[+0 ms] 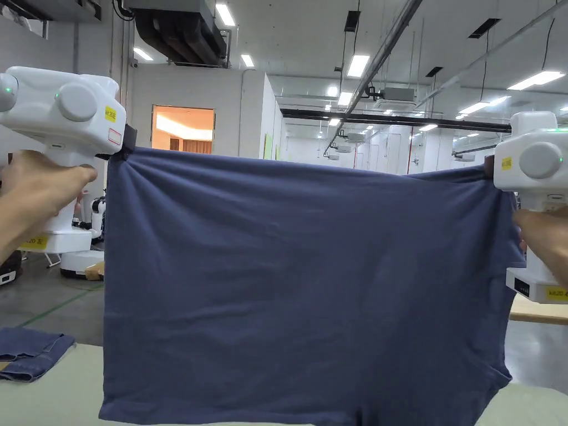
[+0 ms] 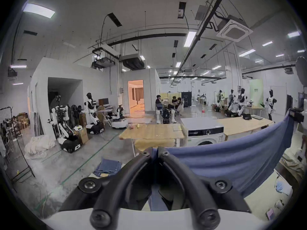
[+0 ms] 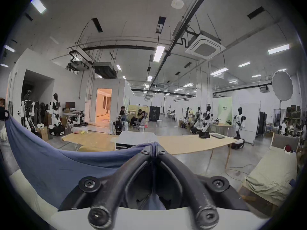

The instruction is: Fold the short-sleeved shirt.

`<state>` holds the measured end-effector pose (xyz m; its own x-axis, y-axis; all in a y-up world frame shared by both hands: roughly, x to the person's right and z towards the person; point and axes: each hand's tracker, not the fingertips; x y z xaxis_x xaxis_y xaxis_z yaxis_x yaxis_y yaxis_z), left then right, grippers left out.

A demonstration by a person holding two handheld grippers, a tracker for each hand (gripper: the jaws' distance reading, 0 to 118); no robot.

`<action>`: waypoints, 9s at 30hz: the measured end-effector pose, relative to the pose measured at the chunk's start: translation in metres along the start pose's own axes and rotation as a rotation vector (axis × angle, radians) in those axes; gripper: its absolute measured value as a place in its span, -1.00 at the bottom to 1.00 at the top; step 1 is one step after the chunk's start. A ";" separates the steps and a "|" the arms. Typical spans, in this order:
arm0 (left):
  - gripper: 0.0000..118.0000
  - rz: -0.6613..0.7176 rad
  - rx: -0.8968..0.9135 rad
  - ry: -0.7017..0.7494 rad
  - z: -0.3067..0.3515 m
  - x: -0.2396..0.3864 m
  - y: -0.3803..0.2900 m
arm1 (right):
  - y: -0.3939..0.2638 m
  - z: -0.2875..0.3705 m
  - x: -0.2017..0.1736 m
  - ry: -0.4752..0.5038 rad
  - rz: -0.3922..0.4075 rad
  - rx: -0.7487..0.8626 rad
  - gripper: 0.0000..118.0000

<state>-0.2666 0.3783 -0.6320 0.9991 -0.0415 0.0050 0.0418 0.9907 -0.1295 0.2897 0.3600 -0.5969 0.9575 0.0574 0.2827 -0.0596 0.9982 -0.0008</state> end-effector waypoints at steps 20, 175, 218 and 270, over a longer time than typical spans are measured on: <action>-1.00 0.033 -0.240 -0.067 0.028 0.006 -0.221 | -0.182 0.082 0.011 0.038 0.107 -0.189 -1.00; -1.00 0.064 -0.806 -0.092 -0.013 0.021 -0.477 | -0.464 0.065 0.011 0.230 0.050 -0.817 -0.96; -0.75 0.140 -0.788 -0.120 0.050 0.010 -0.491 | -0.452 0.223 -0.033 0.157 -0.059 -0.431 -1.00; -0.96 0.055 -0.790 -0.162 0.102 0.012 -0.464 | -0.451 0.169 0.044 0.210 0.061 -0.881 -0.95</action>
<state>-0.2744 -0.0685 -0.4705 0.9899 0.0843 0.1143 0.0405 0.6040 -0.7959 0.3112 -0.0900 -0.4220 0.9966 0.0260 0.0776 0.0431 0.6389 -0.7681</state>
